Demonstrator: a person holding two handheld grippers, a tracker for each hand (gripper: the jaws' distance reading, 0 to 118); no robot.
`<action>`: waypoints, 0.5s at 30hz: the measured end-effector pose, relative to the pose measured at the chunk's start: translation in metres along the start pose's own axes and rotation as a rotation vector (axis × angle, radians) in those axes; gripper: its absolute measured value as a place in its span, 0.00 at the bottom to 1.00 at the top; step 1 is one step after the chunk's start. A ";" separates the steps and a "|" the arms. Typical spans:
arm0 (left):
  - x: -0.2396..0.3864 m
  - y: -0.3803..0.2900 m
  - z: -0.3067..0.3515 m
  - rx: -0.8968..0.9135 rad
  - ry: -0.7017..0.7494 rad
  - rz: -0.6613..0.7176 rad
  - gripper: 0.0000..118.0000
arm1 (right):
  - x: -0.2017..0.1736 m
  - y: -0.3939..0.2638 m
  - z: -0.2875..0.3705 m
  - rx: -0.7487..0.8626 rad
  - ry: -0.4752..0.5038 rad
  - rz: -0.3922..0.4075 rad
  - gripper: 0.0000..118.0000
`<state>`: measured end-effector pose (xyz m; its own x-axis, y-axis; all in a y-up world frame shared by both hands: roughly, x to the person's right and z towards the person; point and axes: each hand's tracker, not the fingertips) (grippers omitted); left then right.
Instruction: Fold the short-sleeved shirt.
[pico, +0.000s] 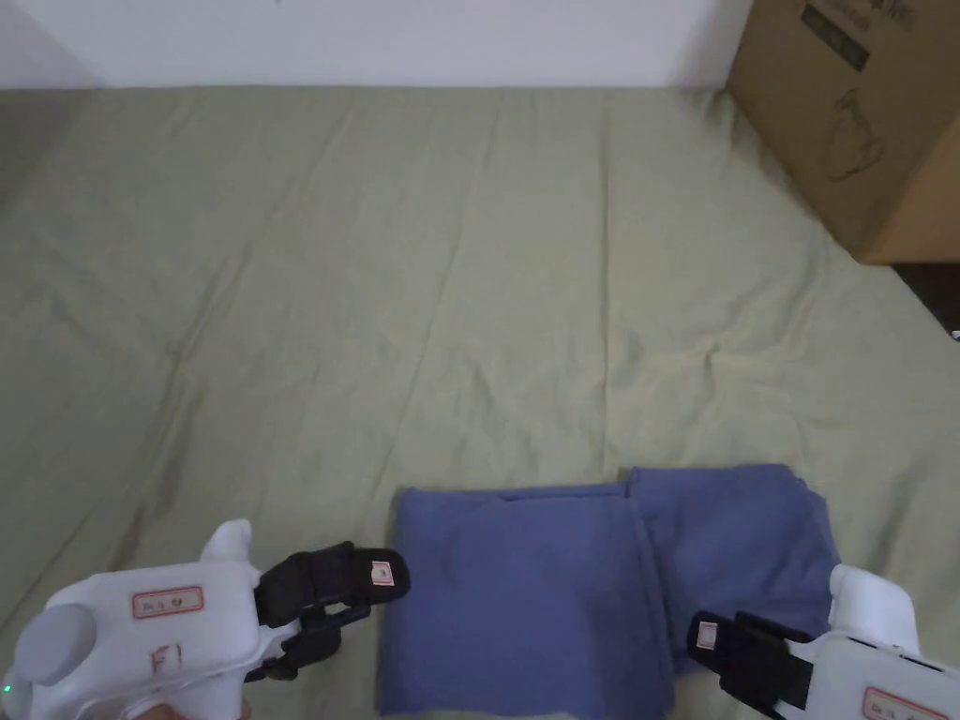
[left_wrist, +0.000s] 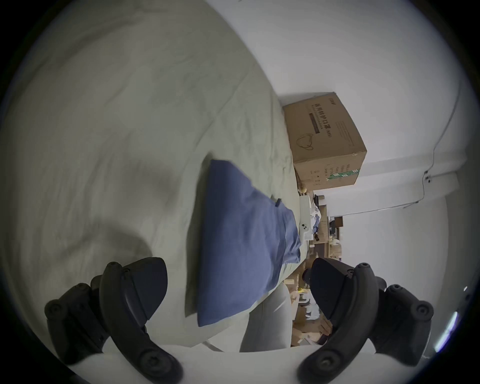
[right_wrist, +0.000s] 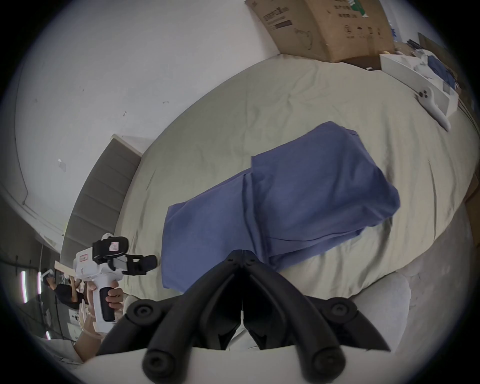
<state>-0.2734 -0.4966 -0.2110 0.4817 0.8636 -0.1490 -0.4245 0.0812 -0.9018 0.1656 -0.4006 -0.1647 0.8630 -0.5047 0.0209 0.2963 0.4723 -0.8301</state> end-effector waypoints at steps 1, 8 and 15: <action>-0.004 -0.002 -0.007 -0.020 -0.028 0.015 0.94 | -0.004 0.000 -0.001 -0.004 -0.001 0.018 0.00; -0.009 0.007 -0.055 -0.062 -0.175 0.083 0.92 | -0.017 0.005 -0.002 -0.023 -0.011 0.074 0.00; -0.027 0.014 -0.039 -0.061 -0.087 0.054 0.04 | -0.024 0.004 -0.004 -0.035 -0.012 0.085 0.00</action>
<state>-0.2628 -0.5382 -0.2353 0.3899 0.9060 -0.1649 -0.3998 0.0053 -0.9166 0.1444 -0.3891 -0.1706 0.8896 -0.4546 -0.0440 0.2073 0.4879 -0.8479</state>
